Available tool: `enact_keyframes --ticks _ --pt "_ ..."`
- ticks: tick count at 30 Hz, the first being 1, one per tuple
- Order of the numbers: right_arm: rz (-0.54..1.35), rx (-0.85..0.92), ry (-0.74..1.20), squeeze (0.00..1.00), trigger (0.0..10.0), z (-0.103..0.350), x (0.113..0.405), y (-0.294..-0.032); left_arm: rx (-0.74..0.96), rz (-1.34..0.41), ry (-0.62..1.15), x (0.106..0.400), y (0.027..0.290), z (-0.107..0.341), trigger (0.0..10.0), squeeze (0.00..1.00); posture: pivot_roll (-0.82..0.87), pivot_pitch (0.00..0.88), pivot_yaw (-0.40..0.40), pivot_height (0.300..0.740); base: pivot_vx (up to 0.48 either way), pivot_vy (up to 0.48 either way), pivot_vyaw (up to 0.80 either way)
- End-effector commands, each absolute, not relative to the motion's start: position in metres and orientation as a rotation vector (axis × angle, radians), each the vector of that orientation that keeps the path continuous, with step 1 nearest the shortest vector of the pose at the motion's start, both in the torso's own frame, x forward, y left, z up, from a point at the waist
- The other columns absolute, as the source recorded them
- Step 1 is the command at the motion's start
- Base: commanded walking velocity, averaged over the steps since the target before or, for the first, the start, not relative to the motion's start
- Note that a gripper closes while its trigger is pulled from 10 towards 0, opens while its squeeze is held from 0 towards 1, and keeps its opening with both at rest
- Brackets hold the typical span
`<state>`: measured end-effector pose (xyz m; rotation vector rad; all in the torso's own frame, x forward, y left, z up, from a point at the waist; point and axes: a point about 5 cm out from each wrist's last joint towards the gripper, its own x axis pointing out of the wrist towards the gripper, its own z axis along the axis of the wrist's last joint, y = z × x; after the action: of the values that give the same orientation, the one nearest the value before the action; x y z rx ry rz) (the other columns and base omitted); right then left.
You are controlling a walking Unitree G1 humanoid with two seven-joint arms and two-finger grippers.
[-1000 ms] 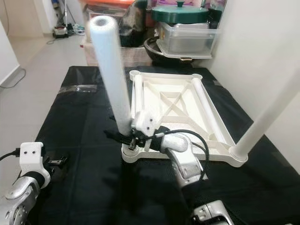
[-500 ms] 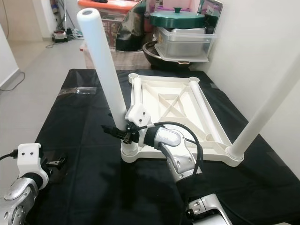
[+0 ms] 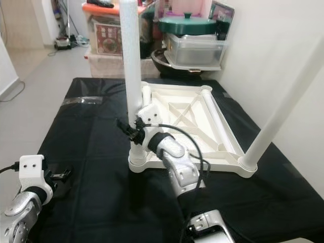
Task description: Building children table
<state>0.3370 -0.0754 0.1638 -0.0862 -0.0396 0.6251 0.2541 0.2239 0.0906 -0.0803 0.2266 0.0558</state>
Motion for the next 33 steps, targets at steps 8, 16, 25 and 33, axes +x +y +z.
enact_keyframes --ticks 8,16,25,33 --pt "0.025 -0.058 0.232 0.00 0.0 0.118 0.334 -0.140 -0.085 0.100 0.238 0.253 0.231 0.088 10.0 0.00 0.03 0.000 -0.075 0.740 0.000 0.000 0.00" --pt "-0.196 0.038 0.238 0.00 0.0 0.122 0.334 -0.156 -0.088 0.122 0.247 0.255 0.232 0.087 10.0 0.00 0.02 0.000 -0.062 0.740 0.000 0.000 0.00" --pt "-0.132 0.111 0.200 0.00 0.0 0.125 0.332 -0.146 -0.078 0.125 0.259 0.257 0.235 0.086 10.0 0.00 0.01 0.000 -0.043 0.740 0.000 0.000 0.00" --pt "-0.008 0.167 0.189 0.00 0.0 0.133 0.337 -0.136 -0.090 0.110 0.241 0.259 0.231 0.089 10.0 0.00 0.01 0.000 -0.048 0.740 0.000 0.000 0.00"
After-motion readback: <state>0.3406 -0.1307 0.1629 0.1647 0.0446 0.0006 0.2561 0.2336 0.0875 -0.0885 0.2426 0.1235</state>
